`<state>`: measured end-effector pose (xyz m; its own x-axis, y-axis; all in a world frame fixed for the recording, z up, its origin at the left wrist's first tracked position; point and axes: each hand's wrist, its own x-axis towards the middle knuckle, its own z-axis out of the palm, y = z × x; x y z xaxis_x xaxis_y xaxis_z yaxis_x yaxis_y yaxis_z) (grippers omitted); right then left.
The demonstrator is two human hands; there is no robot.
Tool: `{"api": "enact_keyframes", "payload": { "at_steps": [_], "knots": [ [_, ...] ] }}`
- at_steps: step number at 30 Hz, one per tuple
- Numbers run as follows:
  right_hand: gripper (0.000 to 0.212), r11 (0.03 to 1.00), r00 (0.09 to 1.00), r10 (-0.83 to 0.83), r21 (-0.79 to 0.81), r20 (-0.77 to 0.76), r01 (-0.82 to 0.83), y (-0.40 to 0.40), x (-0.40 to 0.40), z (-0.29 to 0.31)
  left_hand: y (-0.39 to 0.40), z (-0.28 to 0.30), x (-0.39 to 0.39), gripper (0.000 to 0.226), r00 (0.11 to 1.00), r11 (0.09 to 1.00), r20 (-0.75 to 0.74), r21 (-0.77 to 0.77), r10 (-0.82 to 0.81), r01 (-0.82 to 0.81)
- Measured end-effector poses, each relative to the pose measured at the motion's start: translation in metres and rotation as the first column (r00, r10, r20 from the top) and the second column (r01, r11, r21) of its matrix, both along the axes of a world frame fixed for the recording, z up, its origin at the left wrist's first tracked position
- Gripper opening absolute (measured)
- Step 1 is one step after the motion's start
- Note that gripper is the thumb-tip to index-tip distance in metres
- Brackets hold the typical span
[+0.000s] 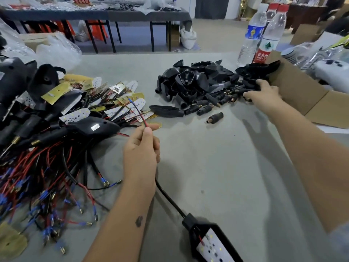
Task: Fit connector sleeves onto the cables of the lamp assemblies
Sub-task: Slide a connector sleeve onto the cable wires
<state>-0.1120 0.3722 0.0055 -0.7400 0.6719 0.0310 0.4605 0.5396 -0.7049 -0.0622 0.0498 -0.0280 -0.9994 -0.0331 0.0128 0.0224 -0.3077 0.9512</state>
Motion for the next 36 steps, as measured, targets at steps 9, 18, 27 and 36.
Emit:
{"api": "enact_keyframes", "payload": {
  "at_steps": [9,18,27,36],
  "knots": [
    [0.075,0.953,0.987,0.016,0.297,0.16,-0.064,-0.045,-0.055,-0.028,0.001,0.002,-0.001,0.031,0.999,1.0,0.035,0.019,-0.009,0.008],
    [0.041,0.901,0.923,0.358,0.209,0.14,-0.381,-0.089,-0.024,-0.025,0.001,0.001,-0.002,0.031,1.0,0.998,0.007,-0.049,-0.026,0.027],
    [0.01,0.901,0.978,0.202,0.382,0.051,-0.206,-0.108,0.027,-0.013,0.006,0.001,-0.002,0.032,0.999,0.989,0.0,-0.142,-0.046,0.045],
    [0.019,0.886,0.852,0.248,-0.246,-0.462,-0.392,-0.205,0.077,-0.01,0.005,0.008,0.003,0.027,0.995,0.984,0.058,-0.156,-0.077,0.085]
  ]
}}
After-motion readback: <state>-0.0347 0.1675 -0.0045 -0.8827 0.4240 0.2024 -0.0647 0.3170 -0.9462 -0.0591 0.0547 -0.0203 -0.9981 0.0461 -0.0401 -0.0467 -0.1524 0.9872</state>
